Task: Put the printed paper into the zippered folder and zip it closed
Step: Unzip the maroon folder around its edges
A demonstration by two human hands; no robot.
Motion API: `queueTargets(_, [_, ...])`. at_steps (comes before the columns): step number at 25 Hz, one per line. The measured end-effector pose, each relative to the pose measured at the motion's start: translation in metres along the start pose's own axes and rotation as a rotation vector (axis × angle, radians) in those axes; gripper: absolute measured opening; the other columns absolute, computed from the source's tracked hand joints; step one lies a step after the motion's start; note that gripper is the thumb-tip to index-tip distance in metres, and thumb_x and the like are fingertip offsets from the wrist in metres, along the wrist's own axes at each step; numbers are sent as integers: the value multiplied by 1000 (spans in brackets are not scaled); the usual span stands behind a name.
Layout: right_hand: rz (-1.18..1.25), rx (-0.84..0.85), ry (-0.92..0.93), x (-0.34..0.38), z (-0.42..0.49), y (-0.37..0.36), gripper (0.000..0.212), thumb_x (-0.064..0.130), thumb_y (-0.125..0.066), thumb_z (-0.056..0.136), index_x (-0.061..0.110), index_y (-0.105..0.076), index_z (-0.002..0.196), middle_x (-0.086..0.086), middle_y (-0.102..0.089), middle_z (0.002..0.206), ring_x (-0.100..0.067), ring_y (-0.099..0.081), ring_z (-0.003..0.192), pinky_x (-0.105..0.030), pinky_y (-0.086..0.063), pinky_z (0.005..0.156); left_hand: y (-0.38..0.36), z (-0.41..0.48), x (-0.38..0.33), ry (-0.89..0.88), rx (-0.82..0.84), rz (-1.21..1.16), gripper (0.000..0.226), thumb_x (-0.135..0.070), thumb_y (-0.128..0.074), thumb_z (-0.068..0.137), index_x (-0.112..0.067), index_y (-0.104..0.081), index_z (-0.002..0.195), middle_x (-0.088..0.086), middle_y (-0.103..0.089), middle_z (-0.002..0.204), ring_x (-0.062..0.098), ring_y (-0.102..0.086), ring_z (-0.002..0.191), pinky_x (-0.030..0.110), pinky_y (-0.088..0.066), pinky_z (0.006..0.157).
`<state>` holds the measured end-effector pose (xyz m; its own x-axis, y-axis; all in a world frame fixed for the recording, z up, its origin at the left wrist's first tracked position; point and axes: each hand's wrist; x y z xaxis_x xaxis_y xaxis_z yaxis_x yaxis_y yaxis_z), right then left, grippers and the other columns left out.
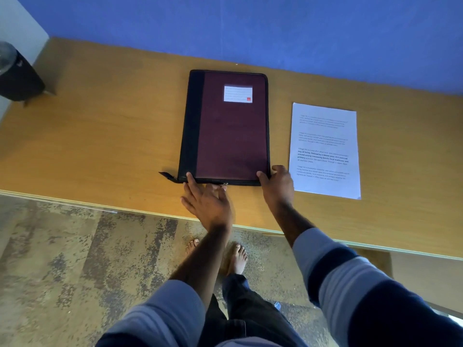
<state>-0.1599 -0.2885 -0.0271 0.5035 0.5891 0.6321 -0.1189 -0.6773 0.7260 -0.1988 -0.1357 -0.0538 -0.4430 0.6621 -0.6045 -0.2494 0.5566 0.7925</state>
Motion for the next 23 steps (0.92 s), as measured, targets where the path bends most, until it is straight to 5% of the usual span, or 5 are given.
queueTargets(3, [155,86,-188,6,29,5,27,25,-79,81,0,-70,83,-17,-72,82,-38,-69,82,-45,-55,70,10,8,7,-32,10,10,16,-38,-67,91,-22,-71,94,1,-14,168,28,-12,155,50,-5,124])
queueTargets(7, [305,159,-306,8,40,6,20,10,-81,78,-4,-67,79,-22,-70,83,-37,-68,79,-60,-59,81,24,22,17,-27,10,32,15,-35,-67,91,-21,-70,95,5,-15,168,29,-13,155,51,-8,125])
queueTargets(10, [267,129,-290,9,38,4,20,14,-81,78,-2,-69,81,-23,-73,89,-43,-71,89,-58,-60,81,42,42,36,6,-25,103,20,-35,-67,91,-18,-70,101,6,-21,167,30,-18,154,54,-9,124])
queueTargets(23, [241,126,-283,12,35,7,19,15,-80,81,3,-67,74,-19,-70,81,-35,-67,78,-51,-60,77,94,102,95,-98,-66,302,23,-31,-69,89,-14,-70,103,5,-45,154,30,-36,146,61,-16,121])
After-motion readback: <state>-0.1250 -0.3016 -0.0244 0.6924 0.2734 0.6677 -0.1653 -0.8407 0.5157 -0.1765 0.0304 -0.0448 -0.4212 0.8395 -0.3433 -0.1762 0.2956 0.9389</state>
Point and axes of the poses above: each hand's wrist, its own z-axis towards the middle knuckle, its own y-axis out of the back of the hand, x = y × z
